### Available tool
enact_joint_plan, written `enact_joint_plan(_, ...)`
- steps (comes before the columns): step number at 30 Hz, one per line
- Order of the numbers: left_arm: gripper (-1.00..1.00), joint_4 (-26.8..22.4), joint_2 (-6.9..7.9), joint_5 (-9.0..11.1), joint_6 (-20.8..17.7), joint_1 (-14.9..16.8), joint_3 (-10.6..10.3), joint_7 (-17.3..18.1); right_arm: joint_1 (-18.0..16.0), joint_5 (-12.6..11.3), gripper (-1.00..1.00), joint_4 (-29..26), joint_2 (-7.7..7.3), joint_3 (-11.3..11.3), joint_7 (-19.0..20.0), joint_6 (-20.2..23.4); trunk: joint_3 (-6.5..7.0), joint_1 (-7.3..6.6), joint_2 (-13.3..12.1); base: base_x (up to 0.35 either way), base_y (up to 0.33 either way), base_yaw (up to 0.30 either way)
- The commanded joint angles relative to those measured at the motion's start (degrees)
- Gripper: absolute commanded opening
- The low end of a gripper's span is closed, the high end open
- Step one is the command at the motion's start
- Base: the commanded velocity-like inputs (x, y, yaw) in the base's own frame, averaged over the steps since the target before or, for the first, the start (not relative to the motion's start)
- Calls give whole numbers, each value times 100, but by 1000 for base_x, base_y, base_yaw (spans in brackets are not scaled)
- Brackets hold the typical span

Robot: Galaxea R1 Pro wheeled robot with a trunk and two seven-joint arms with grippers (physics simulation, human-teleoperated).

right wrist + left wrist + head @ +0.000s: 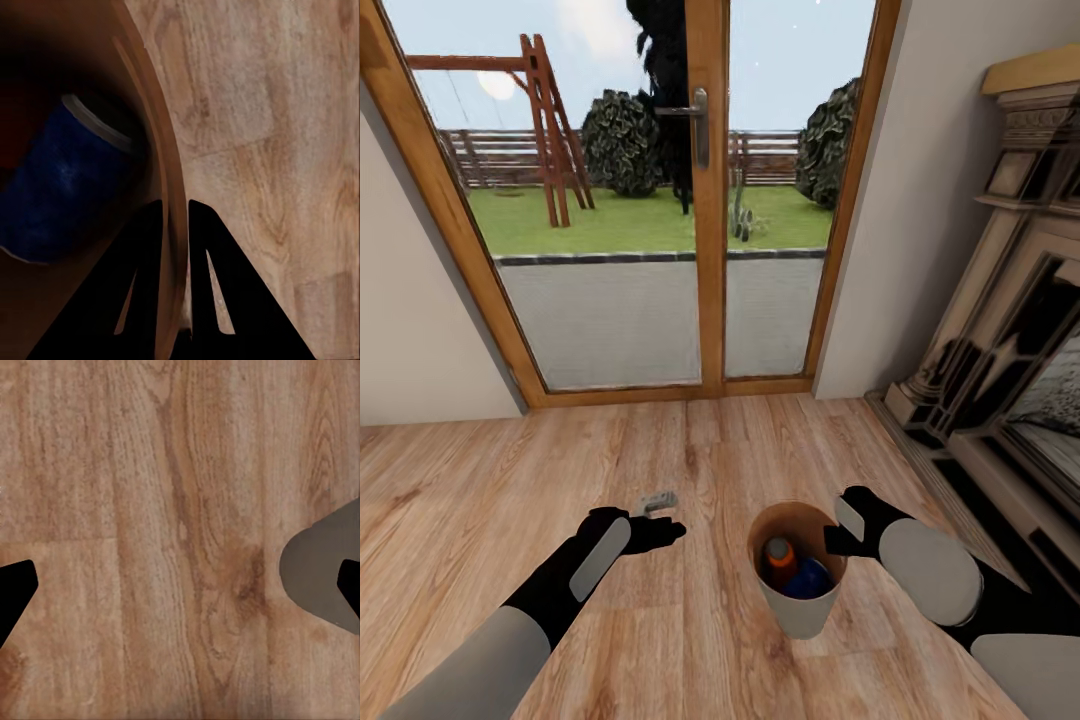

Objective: Put the three can of soda from the living room inside the tash can in the kitchen.

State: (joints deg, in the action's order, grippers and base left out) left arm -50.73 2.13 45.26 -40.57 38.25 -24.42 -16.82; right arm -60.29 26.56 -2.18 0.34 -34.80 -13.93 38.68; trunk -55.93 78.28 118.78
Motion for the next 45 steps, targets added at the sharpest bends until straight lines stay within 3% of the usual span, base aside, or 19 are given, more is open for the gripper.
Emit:
enact_joint_plan(1,100,1,-1,0,2,0,-1,-2,15,-92,-100,-7,-11,-118,77,-27,1,0,0,0,0,0)
enact_joint_plan(10,100,1,-2,0,-3,-1,-1,0,121,-91,-100,1,-175,-6,268,-40,1,0,0,0,0,0)
enact_joint_plan(17,100,1,-17,0,0,-1,-22,-10,388,-88,-100,-24,-336,35,705,-261,1,0,0,0,0,0)
enact_joint_plan(20,100,1,-19,-7,-3,-1,-26,1,486,-86,-100,-19,-428,203,832,-332,1,0,0,0,0,0)
enact_joint_plan(24,100,-3,-16,-15,-5,-5,-27,9,560,-89,-100,1,-481,317,870,-440,1,0,0,0,0,0)
enact_joint_plan(35,100,-33,-5,-17,-12,-10,-43,10,730,-90,-100,2,-545,361,883,-525,1,0,0,0,0,0)
enact_joint_plan(45,100,-48,-10,-17,-12,-10,-53,3,829,-78,-100,9,-726,386,883,-680,1,0,0,0,0,0)
